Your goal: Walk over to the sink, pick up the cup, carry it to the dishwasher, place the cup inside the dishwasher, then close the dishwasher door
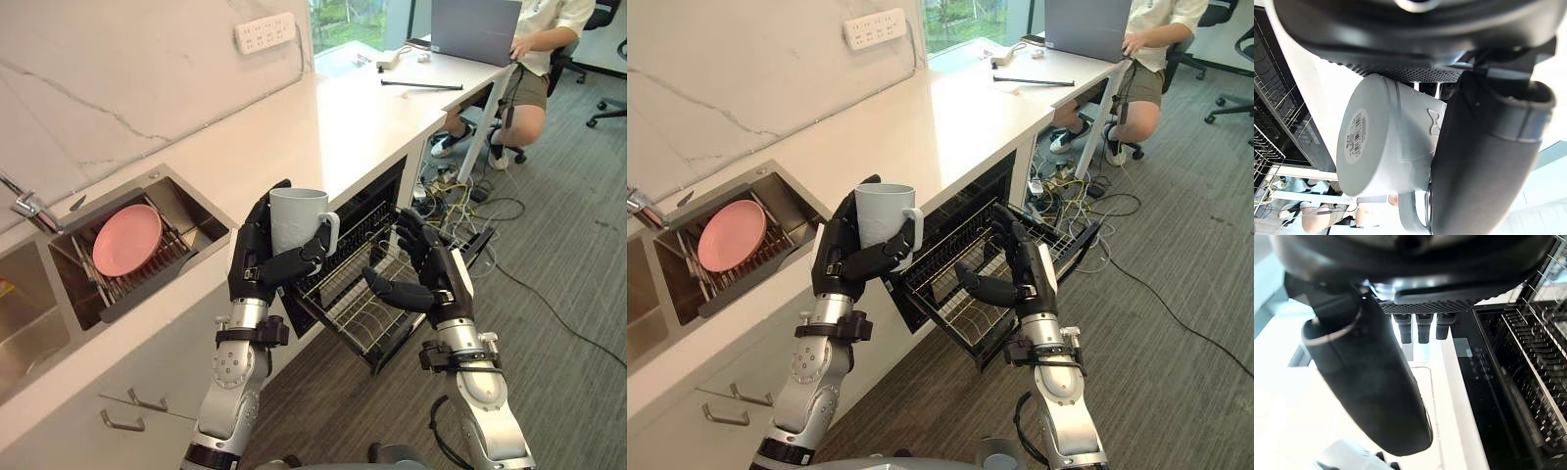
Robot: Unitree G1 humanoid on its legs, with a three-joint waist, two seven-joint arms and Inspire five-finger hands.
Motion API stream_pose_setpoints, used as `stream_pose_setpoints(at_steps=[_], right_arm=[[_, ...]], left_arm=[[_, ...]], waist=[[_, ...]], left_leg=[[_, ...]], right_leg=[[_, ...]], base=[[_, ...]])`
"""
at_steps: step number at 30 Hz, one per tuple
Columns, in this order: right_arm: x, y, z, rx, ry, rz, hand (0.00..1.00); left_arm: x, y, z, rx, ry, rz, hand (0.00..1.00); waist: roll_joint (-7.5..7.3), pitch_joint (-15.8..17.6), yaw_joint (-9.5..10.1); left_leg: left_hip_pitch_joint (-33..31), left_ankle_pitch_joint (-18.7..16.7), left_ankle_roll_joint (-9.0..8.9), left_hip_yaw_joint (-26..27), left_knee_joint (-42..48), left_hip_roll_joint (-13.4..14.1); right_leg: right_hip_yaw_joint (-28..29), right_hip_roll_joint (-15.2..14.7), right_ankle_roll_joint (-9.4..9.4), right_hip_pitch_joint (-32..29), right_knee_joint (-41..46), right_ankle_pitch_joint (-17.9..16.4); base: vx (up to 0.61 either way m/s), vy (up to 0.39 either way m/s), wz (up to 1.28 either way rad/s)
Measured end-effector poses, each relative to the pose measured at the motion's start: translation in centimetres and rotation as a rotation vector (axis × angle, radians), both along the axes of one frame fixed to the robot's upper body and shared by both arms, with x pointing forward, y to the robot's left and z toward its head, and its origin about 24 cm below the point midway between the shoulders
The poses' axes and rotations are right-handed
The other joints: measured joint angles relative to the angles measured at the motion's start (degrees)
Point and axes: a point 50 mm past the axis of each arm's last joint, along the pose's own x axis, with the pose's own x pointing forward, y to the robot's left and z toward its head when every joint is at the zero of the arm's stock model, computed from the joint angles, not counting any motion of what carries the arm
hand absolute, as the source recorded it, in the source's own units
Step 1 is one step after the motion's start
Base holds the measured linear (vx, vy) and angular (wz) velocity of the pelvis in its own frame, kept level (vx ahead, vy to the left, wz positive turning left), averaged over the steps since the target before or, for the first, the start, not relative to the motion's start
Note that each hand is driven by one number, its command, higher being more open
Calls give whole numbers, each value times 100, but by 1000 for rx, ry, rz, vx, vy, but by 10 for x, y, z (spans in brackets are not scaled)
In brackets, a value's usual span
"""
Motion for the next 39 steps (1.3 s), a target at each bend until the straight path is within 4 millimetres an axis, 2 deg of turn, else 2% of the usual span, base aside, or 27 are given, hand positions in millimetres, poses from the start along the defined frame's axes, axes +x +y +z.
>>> stream_pose_setpoints(at_steps=[9, 14, 23, 27, 33, 39], right_arm=[[0, 18, 14, 190, -54, 120, 90], [-1, 27, 18, 245, -71, 176, 90], [-1, 34, 19, 300, -68, 226, 90], [0, 36, 22, 300, -84, 236, 90], [8, 39, 30, 298, -114, 238, 90], [13, 43, 16, 320, -55, 208, 90]], left_arm=[[10, 17, 5, 59, -19, 86, 30], [16, 17, -4, 81, 19, 92, 30], [18, 17, -17, 94, 72, 94, 30], [18, 12, -17, 113, 69, 76, 30], [15, -10, -15, 88, 52, -19, 30], [10, -26, -8, 81, 18, -97, 30]], waist=[[-8, -18, -76], [-37, -70, -91], [-114, -156, -73], [-159, -187, -61], [-173, -223, 4], [-177, -331, 77]], left_leg=[[277, 71, 41, 689, -438, -81], [328, 68, 48, 945, -489, -115], [319, 85, 73, 953, -505, -127], [277, 100, 95, 887, -513, -145], [215, 146, 145, 737, -561, -202], [214, 272, 167, 591, -730, -220]], right_leg=[[650, 89, 147, 222, -1020, 684], [900, 109, 181, 227, -1244, 872], [914, 106, 188, 270, -1382, 967], [854, 81, 189, 270, -1402, 967], [710, 15, 201, 270, -1427, 963], [552, -14, 206, 281, -1445, 962]], base=[[-4, 58, -38], [-50, 17, -29], [-34, -2, -2], [-14, -1, 8], [-15, 1, 13], [-20, -4, 13]])
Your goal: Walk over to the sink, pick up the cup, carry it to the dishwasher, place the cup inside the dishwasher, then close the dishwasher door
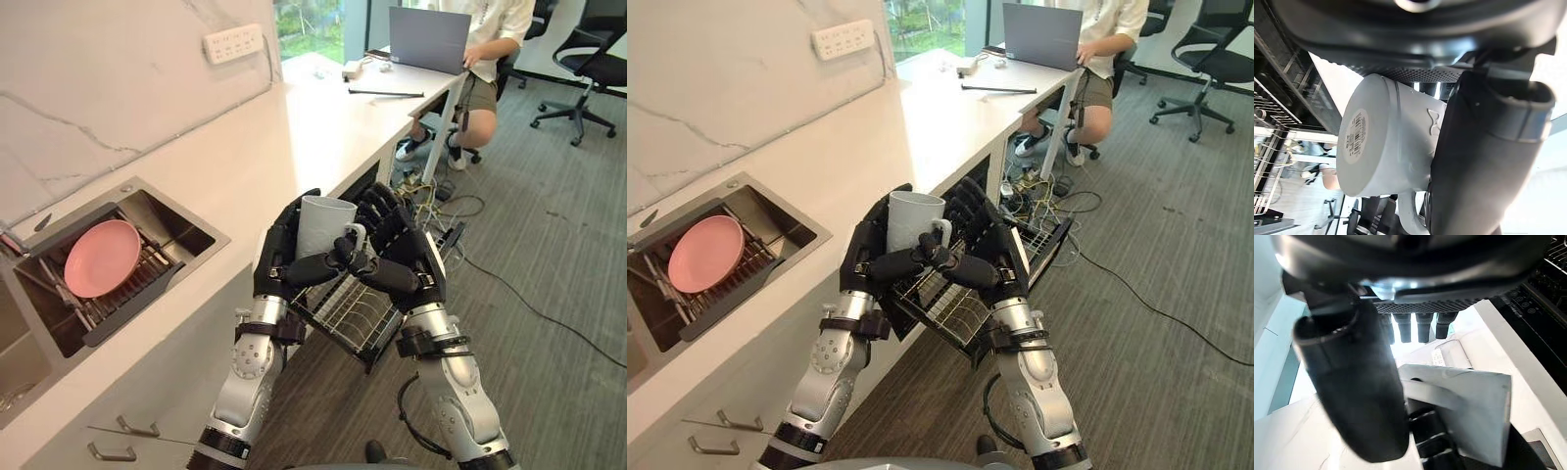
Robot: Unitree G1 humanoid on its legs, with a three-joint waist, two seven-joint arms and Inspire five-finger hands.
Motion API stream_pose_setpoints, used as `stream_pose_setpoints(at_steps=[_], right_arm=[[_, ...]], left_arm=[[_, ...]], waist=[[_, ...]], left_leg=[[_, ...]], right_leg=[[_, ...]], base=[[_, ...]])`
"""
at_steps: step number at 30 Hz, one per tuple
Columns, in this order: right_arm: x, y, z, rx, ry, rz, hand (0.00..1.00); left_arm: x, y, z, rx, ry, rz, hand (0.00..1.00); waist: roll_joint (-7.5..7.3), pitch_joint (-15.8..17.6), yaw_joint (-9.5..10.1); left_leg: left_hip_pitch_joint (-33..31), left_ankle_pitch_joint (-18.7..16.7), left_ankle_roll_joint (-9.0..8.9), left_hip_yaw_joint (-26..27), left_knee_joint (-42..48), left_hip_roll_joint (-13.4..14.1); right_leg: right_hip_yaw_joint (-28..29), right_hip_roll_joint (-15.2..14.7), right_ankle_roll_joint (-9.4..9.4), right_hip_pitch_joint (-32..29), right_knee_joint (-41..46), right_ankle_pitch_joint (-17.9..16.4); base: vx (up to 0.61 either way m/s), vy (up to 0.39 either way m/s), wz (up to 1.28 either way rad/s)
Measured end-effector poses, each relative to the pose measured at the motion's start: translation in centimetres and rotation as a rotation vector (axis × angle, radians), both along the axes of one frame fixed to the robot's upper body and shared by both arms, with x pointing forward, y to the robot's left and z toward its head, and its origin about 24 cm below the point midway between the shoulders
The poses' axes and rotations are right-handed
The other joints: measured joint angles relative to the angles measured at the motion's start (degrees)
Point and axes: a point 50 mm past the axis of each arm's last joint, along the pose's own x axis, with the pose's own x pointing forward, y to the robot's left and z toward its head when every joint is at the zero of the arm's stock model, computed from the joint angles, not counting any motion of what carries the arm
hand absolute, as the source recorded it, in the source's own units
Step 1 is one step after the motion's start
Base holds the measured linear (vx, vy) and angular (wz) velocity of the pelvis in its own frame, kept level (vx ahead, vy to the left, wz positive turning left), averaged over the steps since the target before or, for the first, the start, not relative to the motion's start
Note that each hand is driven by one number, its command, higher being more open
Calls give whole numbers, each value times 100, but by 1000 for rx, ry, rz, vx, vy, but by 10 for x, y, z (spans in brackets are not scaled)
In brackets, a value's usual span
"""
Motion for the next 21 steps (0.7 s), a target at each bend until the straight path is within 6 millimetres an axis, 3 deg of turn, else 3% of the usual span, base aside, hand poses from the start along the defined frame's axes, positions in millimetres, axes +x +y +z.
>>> stream_pose_setpoints(at_steps=[3, 4, 11, 21], right_arm=[[0, 3, 0, 3, -2, 5, 90], [2, 4, 1, 5, -5, 5, 30], [4, 8, -1, -2, -3, 18, 30], [7, -4, -4, -24, -2, -33, 30]], left_arm=[[0, -1, 0, 1, 1, -4, 30], [-1, -3, 0, 1, 2, -11, 30], [-2, -8, -1, 0, 11, -28, 30], [-3, -12, -6, -6, 46, -49, 30]], waist=[[-6, -27, 1], [-8, -29, -2], [-87, -105, -2], [-188, -256, -16]], left_leg=[[11, 57, 2, -48, -78, -10], [7, 84, 9, -78, -95, -16], [-8, 122, 8, -140, -95, -17], [-28, 136, 23, -179, -95, -71]], right_leg=[[-52, -1, 0, 2, 0, 0], [-86, -7, 0, 2, 0, 0], [-145, -13, -1, 11, 2, 0], [-172, -39, 0, 6, 2, 2]], base=[[-36, -9, 11], [-29, -5, 10], [-22, -9, 5], [-6, -1, 2]])
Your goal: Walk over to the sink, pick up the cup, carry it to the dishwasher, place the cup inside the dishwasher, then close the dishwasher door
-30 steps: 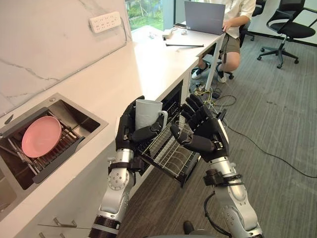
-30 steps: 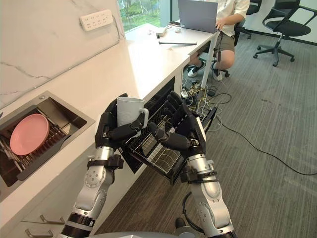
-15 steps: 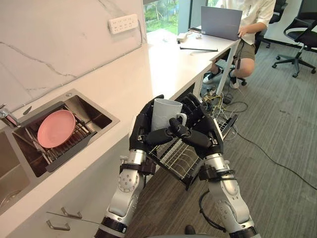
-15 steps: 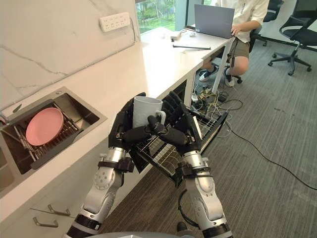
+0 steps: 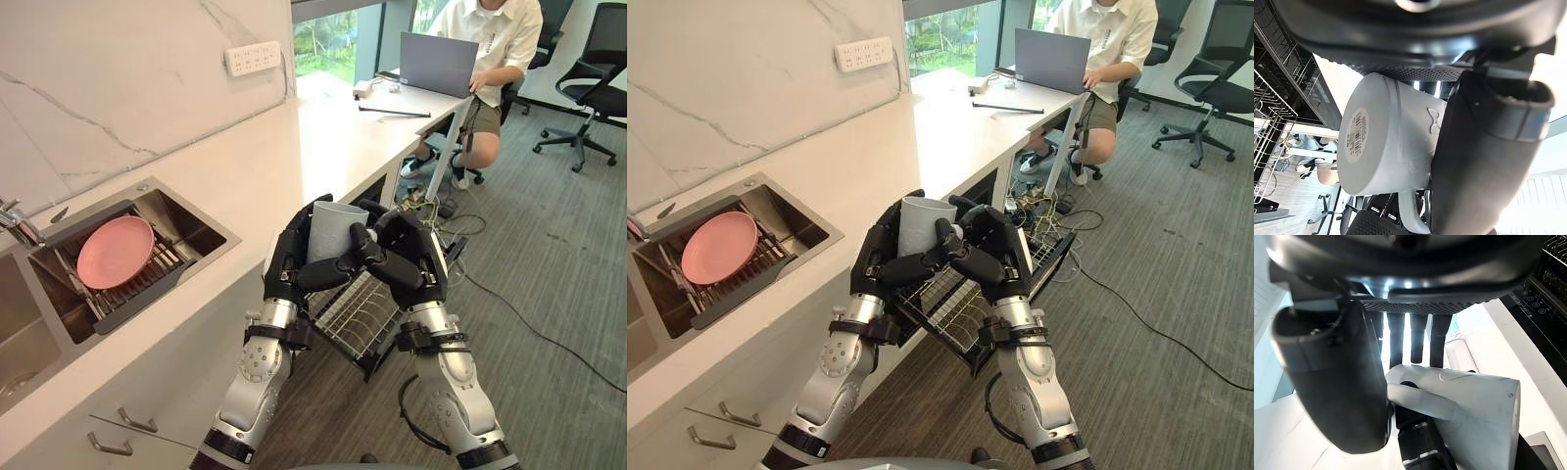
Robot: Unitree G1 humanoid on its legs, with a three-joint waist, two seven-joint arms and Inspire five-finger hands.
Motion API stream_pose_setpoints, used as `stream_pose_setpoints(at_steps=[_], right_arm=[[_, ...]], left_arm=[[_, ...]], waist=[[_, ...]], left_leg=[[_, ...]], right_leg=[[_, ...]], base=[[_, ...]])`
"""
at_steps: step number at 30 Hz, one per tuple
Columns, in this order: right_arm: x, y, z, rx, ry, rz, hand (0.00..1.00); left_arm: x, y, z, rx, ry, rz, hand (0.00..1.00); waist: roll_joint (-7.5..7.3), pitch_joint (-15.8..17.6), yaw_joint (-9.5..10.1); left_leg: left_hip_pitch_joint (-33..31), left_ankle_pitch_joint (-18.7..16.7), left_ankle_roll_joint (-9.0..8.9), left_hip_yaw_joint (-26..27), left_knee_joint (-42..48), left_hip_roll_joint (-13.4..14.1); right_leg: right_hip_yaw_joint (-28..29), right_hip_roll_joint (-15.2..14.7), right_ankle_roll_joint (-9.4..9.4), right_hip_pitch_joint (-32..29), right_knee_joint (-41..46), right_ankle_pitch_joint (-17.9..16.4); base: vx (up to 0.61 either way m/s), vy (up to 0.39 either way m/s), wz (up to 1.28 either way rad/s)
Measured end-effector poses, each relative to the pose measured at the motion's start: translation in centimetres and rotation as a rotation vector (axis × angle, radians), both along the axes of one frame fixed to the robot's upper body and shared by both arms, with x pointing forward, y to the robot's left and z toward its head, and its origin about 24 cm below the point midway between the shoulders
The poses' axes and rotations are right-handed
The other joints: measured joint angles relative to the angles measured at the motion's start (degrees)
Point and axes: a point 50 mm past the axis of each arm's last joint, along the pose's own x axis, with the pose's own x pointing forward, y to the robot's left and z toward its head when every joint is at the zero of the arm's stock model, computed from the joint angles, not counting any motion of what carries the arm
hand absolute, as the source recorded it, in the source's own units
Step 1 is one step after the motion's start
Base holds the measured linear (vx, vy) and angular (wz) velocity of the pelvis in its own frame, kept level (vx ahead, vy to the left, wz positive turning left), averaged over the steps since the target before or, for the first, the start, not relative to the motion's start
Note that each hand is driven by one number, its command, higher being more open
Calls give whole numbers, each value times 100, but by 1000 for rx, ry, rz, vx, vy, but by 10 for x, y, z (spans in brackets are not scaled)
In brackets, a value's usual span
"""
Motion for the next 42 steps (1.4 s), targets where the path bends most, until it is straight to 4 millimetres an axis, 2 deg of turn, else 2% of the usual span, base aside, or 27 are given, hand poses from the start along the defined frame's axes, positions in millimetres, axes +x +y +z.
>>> stream_pose_setpoints(at_steps=[1, 17, 21, 28, 29, 33, 42], right_arm=[[0, 0, 0, -1, 0, 0, 90], [2, 1, 1, 19, 6, 18, 90], [9, 7, 9, 8, -14, 44, 90], [14, 2, 9, -25, 9, 38, 90], [15, 2, 9, -36, 16, 42, 30], [17, 1, 9, -67, 33, 58, 30], [22, -1, 7, -90, 57, 44, 30]], left_arm=[[0, 0, 0, 0, 0, 0, 30], [7, -1, 1, 56, -17, -22, 30], [4, -16, 2, 135, -53, -75, 30], [14, -16, 8, 269, -123, -78, 30], [16, -13, 10, 308, -144, -76, 30], [19, -8, 10, 387, -170, -76, 30], [18, -7, 7, 462, -185, -73, 30]], waist=[[-4, -4, 0], [-75, -56, -4], [-81, -53, 8], [-122, -36, -11], [-145, -22, -11], [-220, 18, -20], [-268, 45, -42]], left_leg=[[0, 1, 0, 0, 0, -1], [7, 1, 3, 30, 1, -9], [16, 1, 3, 50, 1, -11], [16, 0, 3, 90, 1, 30], [16, 0, 3, 96, 1, 36], [3, -1, -1, 105, 2, 55], [-9, -11, -14, 113, 2, 28]], right_leg=[[1, 0, 1, 0, 0, 1], [47, -4, 13, -6, 0, 17], [55, -5, 17, -6, 0, 22], [83, -3, 2, -4, -58, 73], [88, -2, -5, 3, -110, 100], [94, -9, -27, 11, -175, 128], [97, 26, -32, 40, -215, 148]], base=[[0, 0, 0], [0, 0, 0], [0, 0, -1], [0, 0, -2], [0, 0, 0], [0, 0, 0], [0, 0, 0]])
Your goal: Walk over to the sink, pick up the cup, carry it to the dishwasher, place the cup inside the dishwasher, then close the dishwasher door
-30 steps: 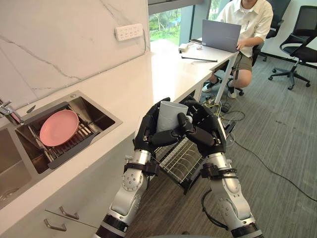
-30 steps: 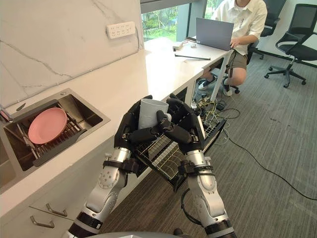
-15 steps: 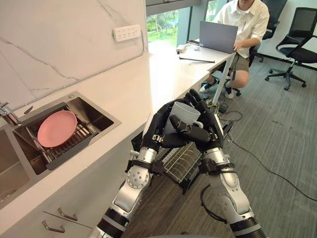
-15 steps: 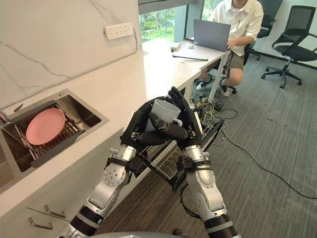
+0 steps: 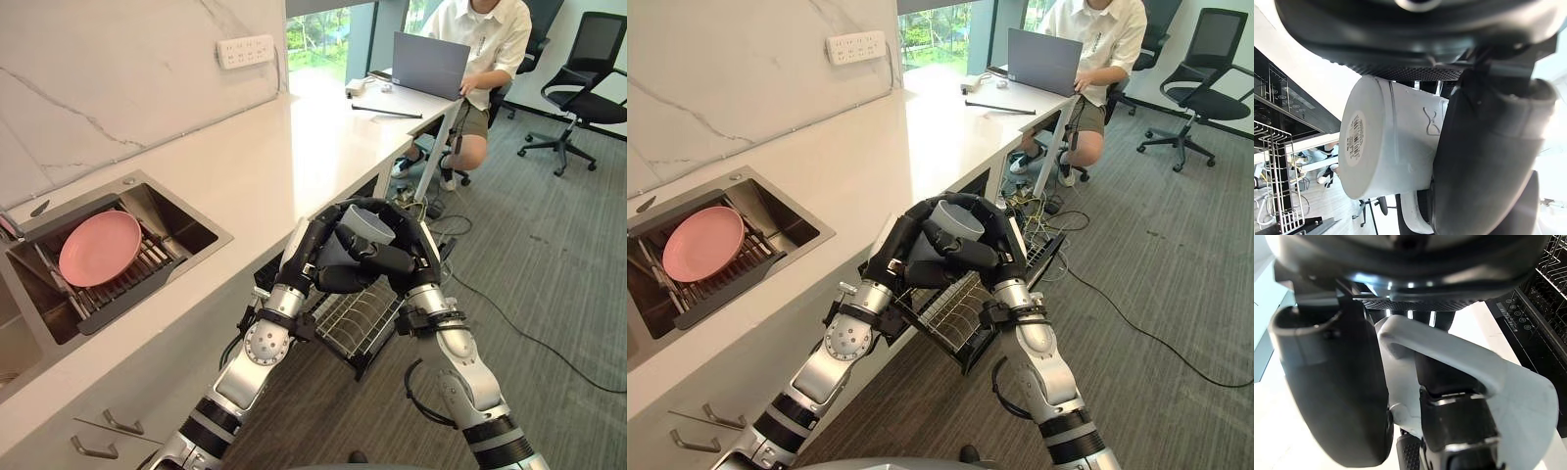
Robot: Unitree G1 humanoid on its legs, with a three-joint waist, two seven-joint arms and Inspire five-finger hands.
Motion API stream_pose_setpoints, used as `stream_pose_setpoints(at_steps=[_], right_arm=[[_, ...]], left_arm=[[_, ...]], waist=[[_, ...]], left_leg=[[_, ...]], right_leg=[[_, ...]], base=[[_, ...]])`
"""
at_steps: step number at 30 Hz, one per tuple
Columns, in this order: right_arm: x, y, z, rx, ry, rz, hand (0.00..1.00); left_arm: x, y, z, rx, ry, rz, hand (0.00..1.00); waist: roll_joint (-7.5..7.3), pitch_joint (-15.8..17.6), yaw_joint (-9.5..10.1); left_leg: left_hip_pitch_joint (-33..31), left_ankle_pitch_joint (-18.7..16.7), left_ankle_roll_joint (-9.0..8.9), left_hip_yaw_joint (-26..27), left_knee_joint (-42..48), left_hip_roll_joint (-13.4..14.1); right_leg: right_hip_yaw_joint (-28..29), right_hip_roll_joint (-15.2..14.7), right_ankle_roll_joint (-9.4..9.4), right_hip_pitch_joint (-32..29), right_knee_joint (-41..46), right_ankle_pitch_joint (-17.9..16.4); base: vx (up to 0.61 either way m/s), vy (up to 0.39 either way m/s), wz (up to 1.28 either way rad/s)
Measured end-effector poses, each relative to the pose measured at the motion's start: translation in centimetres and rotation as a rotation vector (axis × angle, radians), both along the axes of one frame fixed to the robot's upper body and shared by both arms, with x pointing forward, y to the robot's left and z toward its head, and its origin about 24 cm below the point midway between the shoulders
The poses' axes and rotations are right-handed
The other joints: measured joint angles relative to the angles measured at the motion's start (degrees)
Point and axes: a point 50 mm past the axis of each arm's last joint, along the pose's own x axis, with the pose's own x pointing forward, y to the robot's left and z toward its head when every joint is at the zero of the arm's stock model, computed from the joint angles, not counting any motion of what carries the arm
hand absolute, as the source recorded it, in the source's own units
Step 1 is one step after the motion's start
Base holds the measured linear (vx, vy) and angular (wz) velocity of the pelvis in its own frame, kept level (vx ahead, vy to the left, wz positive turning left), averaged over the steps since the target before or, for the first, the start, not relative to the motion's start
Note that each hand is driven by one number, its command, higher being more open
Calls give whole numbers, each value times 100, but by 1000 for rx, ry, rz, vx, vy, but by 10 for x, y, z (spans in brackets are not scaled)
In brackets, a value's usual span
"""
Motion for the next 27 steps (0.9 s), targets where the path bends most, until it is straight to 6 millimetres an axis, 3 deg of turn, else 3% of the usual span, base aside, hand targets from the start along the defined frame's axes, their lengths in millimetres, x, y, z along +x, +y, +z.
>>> stream_pose_setpoints(at_steps=[9, 10, 27], right_arm=[[-1, 4, -1, 37, 7, -16, 30], [-1, 6, -2, 47, 10, -22, 30], [-13, 1, -11, 6, 5, -128, 30]], left_arm=[[-5, -5, -5, -69, 26, 55, 30], [-7, -6, -6, -83, 34, 64, 90], [-14, -15, -14, -149, 99, 74, 90]], waist=[[-57, 42, 22], [-56, 43, 24], [-45, 37, 32]], left_leg=[[43, 2, 3, 16, -4, -30], [44, 4, 5, 15, -4, -33], [80, 7, 9, 4, -5, -54]], right_leg=[[23, -15, 34, -9, 84, -27], [22, -17, 37, -9, 87, -30], [11, -34, 52, -8, 109, -55]], base=[[-20, -9, -1], [0, 0, 0], [0, 0, 0]])
